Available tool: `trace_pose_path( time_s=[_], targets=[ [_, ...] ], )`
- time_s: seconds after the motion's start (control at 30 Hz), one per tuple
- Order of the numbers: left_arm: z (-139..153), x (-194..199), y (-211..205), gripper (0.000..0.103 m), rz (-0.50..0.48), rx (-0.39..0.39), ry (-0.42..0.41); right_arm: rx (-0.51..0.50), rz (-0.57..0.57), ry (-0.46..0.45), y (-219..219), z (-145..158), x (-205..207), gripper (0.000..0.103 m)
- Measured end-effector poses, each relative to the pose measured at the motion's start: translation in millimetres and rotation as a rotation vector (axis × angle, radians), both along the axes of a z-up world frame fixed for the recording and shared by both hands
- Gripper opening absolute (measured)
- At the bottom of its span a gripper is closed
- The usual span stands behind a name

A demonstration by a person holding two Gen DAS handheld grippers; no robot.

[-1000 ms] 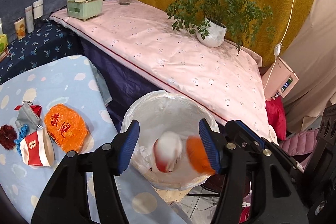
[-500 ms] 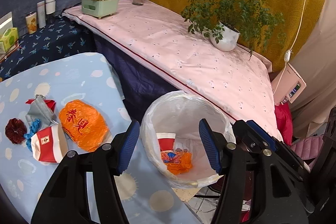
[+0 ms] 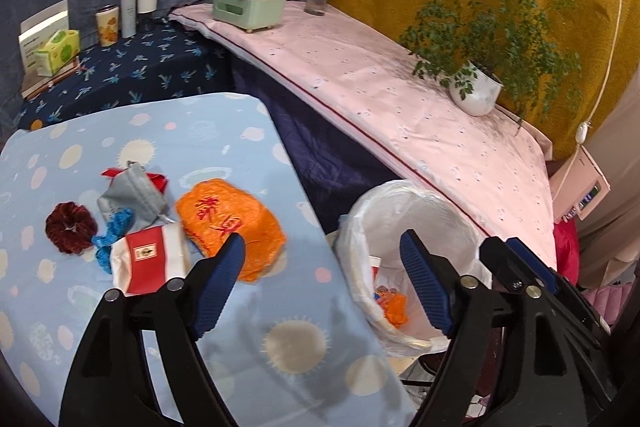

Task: Collect trash
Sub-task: 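Grasp the second red-and-white paper cup with the left tool while the right tool grasps the orange bag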

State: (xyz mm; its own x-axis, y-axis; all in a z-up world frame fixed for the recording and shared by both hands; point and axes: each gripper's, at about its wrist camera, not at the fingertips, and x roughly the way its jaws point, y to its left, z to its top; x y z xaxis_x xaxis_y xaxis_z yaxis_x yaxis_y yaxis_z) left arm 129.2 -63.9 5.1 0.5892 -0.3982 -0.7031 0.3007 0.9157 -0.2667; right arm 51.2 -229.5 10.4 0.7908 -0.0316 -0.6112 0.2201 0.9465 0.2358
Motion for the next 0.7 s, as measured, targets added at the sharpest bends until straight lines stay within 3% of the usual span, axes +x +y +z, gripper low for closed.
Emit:
trace_pose_path(
  time_s=[0.4,0.7],
  targets=[
    [-35,14,66,0.083,0.151,0.069,0.051,0.003,0.063,0.048,36,-18,19,0.041],
    [-71,25,97,0.083,0.205,0.133,0.109,0.004,0.112,0.105,66,-43,39,0.041]
  ],
)
